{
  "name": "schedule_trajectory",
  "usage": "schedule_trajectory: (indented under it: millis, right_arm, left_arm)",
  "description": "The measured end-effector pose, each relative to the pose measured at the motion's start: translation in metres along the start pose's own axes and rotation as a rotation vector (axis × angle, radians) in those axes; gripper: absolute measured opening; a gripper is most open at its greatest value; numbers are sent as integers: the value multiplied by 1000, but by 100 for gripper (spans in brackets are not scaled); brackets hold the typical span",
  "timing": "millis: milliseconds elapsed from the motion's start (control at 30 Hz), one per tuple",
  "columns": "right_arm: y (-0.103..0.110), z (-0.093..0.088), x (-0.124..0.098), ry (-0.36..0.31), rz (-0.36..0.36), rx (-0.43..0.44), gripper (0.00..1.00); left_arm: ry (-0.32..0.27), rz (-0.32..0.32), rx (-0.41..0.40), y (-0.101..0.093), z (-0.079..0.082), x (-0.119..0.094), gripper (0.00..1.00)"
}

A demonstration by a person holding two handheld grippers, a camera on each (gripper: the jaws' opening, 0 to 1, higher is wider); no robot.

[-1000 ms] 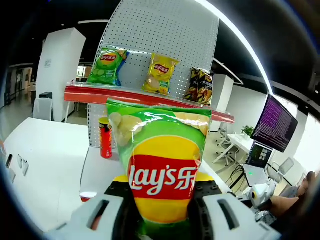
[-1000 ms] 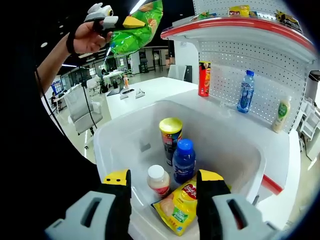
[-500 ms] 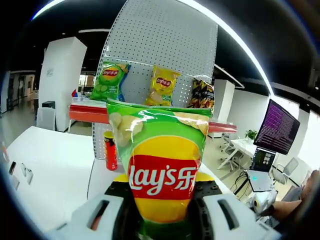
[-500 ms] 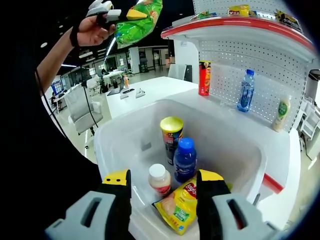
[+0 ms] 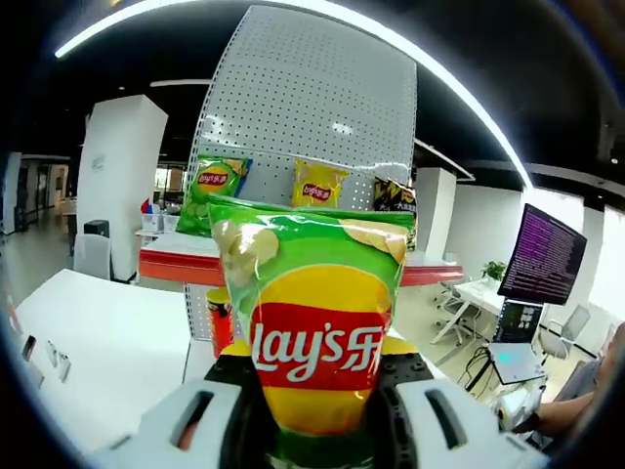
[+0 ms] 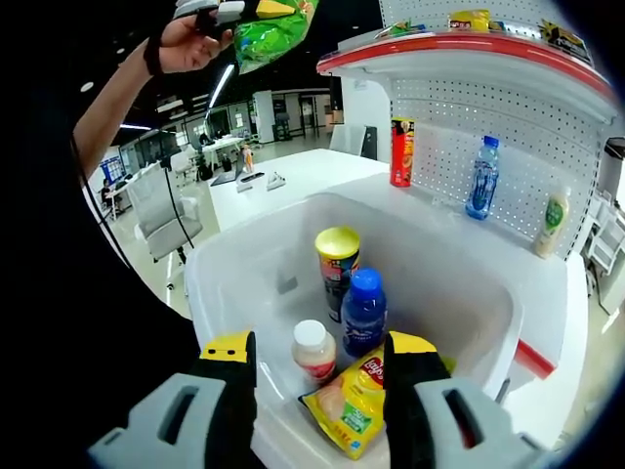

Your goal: Place the items from the shopping basket onto the snack and drink counter

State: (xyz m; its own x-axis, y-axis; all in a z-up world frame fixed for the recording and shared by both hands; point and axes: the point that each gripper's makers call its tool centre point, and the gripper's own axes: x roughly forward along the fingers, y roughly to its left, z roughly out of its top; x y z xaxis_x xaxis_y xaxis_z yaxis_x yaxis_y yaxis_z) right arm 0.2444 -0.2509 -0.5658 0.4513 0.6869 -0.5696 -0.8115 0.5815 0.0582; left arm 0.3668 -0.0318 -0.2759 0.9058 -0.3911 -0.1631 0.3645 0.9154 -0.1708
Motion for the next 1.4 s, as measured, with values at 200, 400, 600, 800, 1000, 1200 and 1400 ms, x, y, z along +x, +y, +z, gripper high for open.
schedule_trajectory:
  millis: [200,400,600,800,1000,1200,1400]
  right_arm:
    - [-3,-1,-3,1,-10,7,51]
    - [-4,-3,-4,4,-16,11,51]
    - [-7,-3,-5,-2,-28,18,51]
    - [-9,-3,-4,-5,-33,22,51]
    - [-10,-2,-3,-9,-39,26,51]
    - [-12,-2,-3,-6,-46,29,50]
    - [-14,-2,-2,-8,-54,34,50]
  left_arm:
    - [-19,17,-3,11,12,10,37]
    - [-30,24,15,13,20,20,36]
    - [-46,19,21,13,30,26,36]
    - [-64,20,32,15,42,30,36]
    - [-95,39,39,26,58,33,36]
    - [-119,48,40,34,71,38,36]
    - [-132,61,60,41,83,45,36]
